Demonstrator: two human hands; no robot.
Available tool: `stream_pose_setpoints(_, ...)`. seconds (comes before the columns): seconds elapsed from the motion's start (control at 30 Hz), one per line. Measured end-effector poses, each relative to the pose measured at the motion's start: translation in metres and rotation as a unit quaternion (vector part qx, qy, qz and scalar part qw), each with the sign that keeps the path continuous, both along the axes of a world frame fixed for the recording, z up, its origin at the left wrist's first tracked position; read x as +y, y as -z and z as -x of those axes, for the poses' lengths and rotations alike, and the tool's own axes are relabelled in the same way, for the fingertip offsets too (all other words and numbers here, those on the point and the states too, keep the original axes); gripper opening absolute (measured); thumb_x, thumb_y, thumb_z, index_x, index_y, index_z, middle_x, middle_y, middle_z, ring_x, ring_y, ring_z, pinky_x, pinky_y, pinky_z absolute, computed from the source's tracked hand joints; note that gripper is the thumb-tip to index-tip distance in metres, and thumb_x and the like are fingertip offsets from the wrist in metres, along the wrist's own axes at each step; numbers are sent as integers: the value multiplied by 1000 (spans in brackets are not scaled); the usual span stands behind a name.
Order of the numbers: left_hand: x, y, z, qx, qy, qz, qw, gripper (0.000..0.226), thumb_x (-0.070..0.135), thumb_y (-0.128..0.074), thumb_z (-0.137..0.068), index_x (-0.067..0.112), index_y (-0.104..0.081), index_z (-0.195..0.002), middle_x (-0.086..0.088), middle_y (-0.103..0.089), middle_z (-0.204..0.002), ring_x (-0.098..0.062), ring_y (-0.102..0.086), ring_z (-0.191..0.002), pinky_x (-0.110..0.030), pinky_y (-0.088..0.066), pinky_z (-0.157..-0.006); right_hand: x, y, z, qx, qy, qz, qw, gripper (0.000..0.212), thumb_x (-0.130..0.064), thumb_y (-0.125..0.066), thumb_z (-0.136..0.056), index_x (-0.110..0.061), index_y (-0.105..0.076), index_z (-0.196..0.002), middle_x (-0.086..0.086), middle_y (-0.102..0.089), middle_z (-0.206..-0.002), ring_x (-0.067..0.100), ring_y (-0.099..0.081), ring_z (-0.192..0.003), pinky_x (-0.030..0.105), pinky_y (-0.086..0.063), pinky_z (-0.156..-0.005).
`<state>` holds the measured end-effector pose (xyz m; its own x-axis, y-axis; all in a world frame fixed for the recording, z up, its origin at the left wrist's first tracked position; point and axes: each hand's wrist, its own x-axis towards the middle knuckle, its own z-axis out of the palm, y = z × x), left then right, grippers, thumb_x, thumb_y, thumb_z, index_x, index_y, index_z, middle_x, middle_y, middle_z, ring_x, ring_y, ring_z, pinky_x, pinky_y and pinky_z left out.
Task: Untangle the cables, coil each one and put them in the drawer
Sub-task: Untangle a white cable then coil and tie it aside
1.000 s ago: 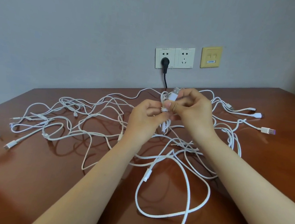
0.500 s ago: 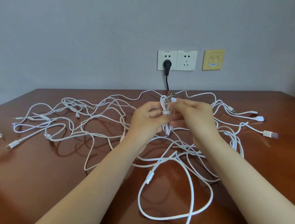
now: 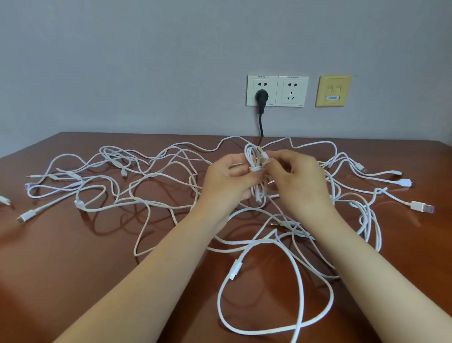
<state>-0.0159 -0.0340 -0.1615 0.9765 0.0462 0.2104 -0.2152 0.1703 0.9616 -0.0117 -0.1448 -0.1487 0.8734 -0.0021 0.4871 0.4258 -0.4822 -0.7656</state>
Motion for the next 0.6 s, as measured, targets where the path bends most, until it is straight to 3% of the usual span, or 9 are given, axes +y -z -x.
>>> stream_pose_setpoints(0.13,-1,2,-1,-6,-16,-12,1000,33,-3,-67,-80,26,-55,-91,8,-70,-78,-7,-67,-68,-29,-56,-73,0,2,-1,8,2,17,1000,24,-10,-48,-93,-9,-72,-95,13,-71,-83,27,-66,-76,26,-47,-66)
stream_pose_setpoints(0.23,-1,5,-1,-11,-12,-26,1000,37,-2,-67,-80,28,-54,-97,8,-69,-82,-2,-67,-69,-21,-55,-68,-1,2,-3,22,5,52,998,24,-10,-48,-93,-6,-72,-91,13,-70,-81,24,-64,-73,23,-41,-59)
stream_pose_setpoints(0.33,-1,5,0,-27,-13,-61,998,38,2,-70,-79,31,-56,-101,7,-70,-86,-3,-67,-79,-18,-54,-71,-6,0,-6,50,-9,64,997,25,-11,-50,-92,1,-71,-85,15,-63,-62,10,-49,-51,24,-36,-53)
stream_pose_setpoints(0.4,0,5,1,-38,-12,-87,995,40,5,-72,-78,36,-55,-97,9,-70,-87,-4,-67,-85,-20,-53,-76,-10,-2,-10,81,-26,37,996,24,-12,-53,-91,1,-72,-83,5,-49,-48,7,-40,-46,21,-39,-55)
stream_pose_setpoints(0.5,0,5,3,-38,-3,-113,993,41,3,-72,-77,36,-58,-97,5,-71,-91,-10,-68,-92,-31,-52,-88,-15,-3,-12,132,-61,-29,989,20,-7,-54,-89,0,-73,-88,2,-53,-51,20,-43,-58,37,-47,-69)
stream_pose_setpoints(0.6,1,3,4,-36,16,-124,991,42,0,-68,-80,31,-58,-106,0,-71,-98,-14,-68,-96,-32,-52,-89,-19,-5,-11,185,-93,-96,974,18,-3,-55,-89,0,-72,-83,8,-57,-61,15,-47,-55,27,-49,-65)
